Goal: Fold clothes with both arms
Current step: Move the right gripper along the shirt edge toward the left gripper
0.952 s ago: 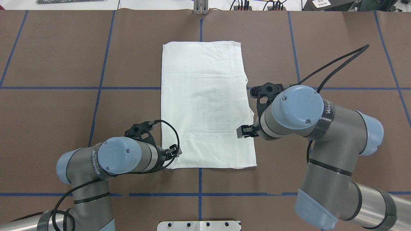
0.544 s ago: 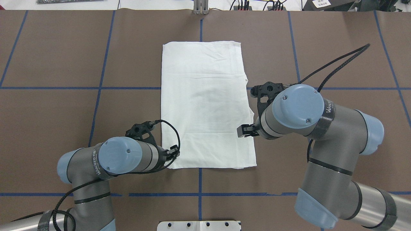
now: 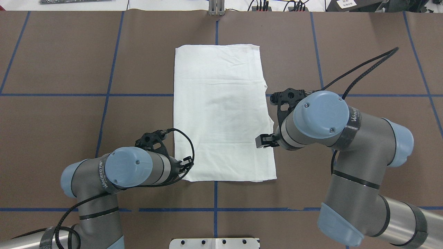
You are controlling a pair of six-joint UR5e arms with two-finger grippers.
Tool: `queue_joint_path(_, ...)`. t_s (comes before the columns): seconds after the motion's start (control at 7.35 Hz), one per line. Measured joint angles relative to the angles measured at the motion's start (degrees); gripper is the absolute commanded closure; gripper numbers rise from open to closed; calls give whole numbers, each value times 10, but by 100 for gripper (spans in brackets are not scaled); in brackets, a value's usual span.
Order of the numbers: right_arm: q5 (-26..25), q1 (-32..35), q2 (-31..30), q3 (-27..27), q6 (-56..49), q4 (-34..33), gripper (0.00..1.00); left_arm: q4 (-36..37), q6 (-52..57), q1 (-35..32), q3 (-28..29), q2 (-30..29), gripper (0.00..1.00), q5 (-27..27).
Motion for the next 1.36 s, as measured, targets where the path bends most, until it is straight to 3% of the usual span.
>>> queue_joint_path(0.41,0,-15,3,-2,64,1,0,2,-5,-1,-12,-2,100,0)
queue_joint_path(0.68,-1,-44,17,-11,192,1,0,4,-5,-2,-20,-2,100,-2)
queue_joint_path(1.36,-11,-72,70,-103,489,1,0,5,-1,-3,-23,0,100,-3)
